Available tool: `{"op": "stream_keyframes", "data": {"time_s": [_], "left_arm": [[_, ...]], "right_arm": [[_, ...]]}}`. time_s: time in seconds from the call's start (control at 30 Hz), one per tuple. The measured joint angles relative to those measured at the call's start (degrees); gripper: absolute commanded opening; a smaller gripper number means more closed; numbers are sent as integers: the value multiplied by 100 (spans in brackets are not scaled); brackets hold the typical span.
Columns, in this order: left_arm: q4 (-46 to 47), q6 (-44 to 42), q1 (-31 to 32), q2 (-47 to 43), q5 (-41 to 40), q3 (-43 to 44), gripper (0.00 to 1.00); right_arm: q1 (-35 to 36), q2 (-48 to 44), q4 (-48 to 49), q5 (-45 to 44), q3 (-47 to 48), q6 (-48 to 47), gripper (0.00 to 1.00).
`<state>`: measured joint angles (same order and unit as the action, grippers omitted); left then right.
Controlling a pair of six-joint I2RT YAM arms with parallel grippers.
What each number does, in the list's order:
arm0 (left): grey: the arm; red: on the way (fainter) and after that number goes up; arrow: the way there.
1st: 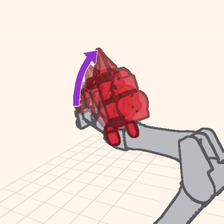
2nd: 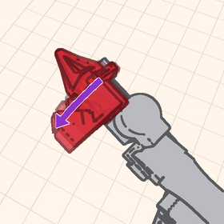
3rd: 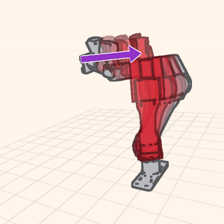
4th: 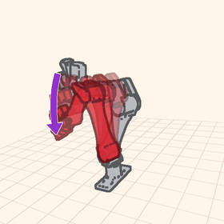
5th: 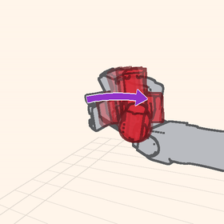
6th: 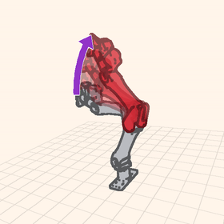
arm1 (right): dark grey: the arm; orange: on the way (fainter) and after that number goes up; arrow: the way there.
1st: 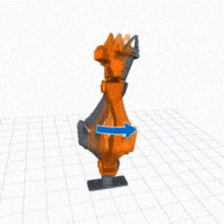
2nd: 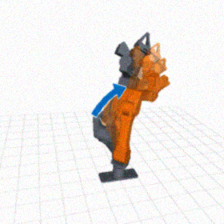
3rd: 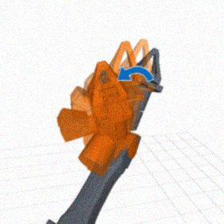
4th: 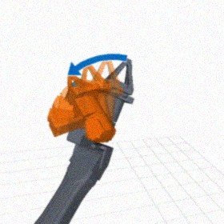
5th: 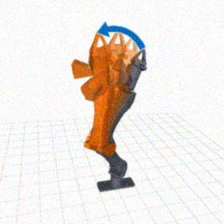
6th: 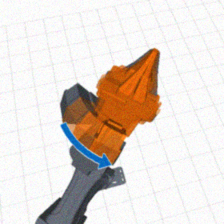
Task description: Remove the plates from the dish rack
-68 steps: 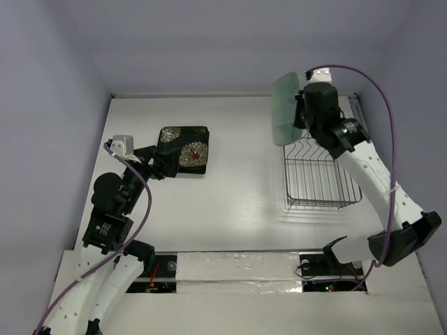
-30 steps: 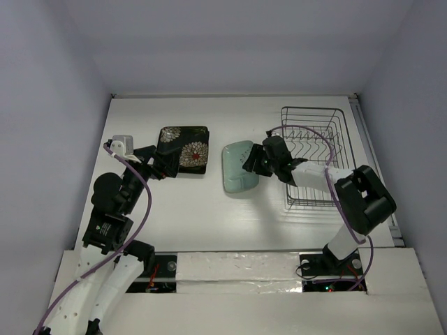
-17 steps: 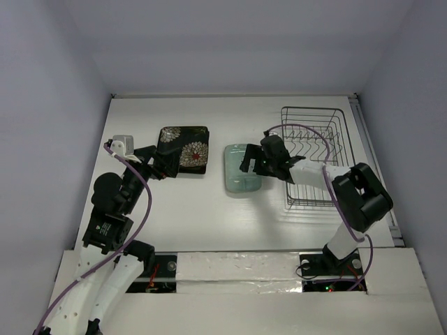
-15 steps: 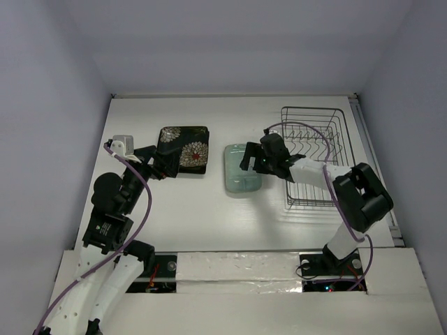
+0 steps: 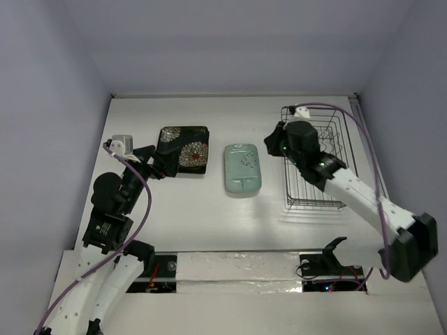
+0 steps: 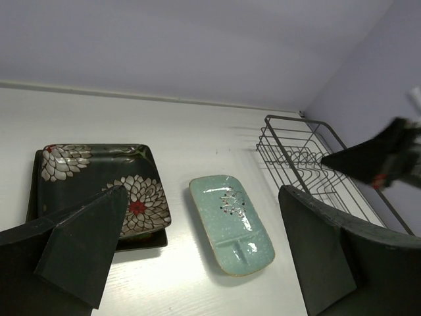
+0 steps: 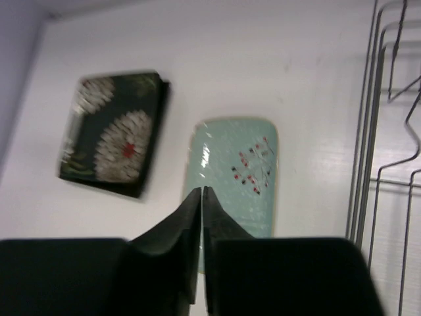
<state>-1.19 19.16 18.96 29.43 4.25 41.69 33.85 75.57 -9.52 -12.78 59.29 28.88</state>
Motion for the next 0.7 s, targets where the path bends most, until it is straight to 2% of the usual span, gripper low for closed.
{"op": "stream_keyframes", "data": {"time_s": [0.17,0.3,0.33,0.37,0.43,0.7], "left_arm": [[-2,0,-9,-2,-109,0,99],[-7,0,-59,-17,-197,0,99],[-9,-2,-83,-35,-214,0,99],[-9,-2,-114,-46,-227,0,99],[-9,-2,-166,-85,-262,0,99],[-4,-9,-262,-127,-323,-9,99]], "right_arm": [[2,-1869,4,-595,-11,-295,0],[2,-3381,186,-1294,-136,-520,45],[2,-3755,267,-1462,-205,-575,66],[2,-4006,299,-1615,-264,-601,73],[-2,-4380,393,-1943,-428,-654,81],[0,-4352,210,-2404,-1327,-590,82]]}}
